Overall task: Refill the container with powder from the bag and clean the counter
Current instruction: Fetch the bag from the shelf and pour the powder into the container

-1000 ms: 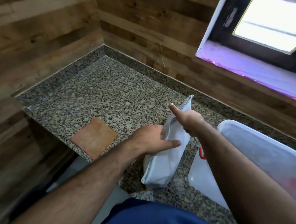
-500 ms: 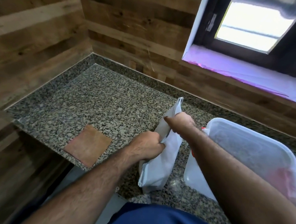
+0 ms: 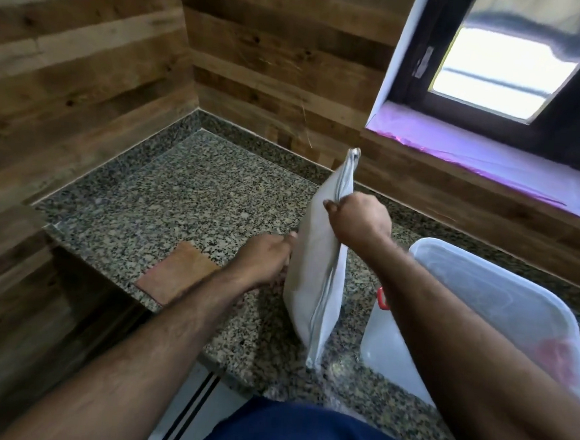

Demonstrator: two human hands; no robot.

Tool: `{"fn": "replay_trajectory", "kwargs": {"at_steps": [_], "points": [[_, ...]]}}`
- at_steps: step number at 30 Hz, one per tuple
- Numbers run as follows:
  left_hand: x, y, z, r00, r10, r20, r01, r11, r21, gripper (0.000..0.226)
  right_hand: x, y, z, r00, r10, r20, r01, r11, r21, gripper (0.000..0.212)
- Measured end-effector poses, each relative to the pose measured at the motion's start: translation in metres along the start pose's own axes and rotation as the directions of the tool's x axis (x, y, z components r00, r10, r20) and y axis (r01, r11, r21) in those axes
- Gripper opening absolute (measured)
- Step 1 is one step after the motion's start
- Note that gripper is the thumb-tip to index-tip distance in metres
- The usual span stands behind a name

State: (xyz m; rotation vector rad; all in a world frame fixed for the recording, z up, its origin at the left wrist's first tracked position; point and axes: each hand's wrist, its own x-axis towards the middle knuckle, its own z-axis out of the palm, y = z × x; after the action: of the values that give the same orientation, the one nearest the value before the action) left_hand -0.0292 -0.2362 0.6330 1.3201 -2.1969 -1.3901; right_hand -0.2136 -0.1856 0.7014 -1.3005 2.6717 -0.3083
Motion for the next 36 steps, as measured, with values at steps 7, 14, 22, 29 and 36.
{"fn": "replay_trajectory", "kwargs": {"at_steps": [7, 14, 22, 29, 36], "points": [[0.029, 0.034, -0.048, 0.971, -0.050, -0.234, -0.021, 0.957, -0.291, 0.044, 0.007, -0.016, -0.088, 0.875, -0.319, -0.365, 0.286, 0.948, -0.142, 0.054], [0.069, 0.121, -0.118, 0.975, -0.133, -0.180, 0.002, 0.810, -0.586, 0.055, 0.023, -0.031, -0.186, 0.648, -0.570, -0.504, 0.436, 0.821, -0.369, 0.061], [0.066, 0.140, -0.135, 0.986, -0.161, -0.043, 0.086, 0.712, -0.697, 0.045, 0.009, -0.021, -0.223, 0.616, -0.616, -0.491, 0.443, 0.786, -0.431, 0.054], [0.049, 0.168, -0.127, 0.998, 0.017, -0.059, -0.056, 0.661, -0.748, 0.041, -0.004, 0.047, -0.215, 0.592, -0.498, -0.634, 0.392, 0.865, -0.314, 0.075], [0.012, 0.241, -0.113, 0.973, 0.150, -0.178, -0.232, 0.651, -0.723, 0.043, -0.037, 0.098, -0.213, 0.567, -0.390, -0.726, 0.433, 0.890, -0.140, 0.065]]}}
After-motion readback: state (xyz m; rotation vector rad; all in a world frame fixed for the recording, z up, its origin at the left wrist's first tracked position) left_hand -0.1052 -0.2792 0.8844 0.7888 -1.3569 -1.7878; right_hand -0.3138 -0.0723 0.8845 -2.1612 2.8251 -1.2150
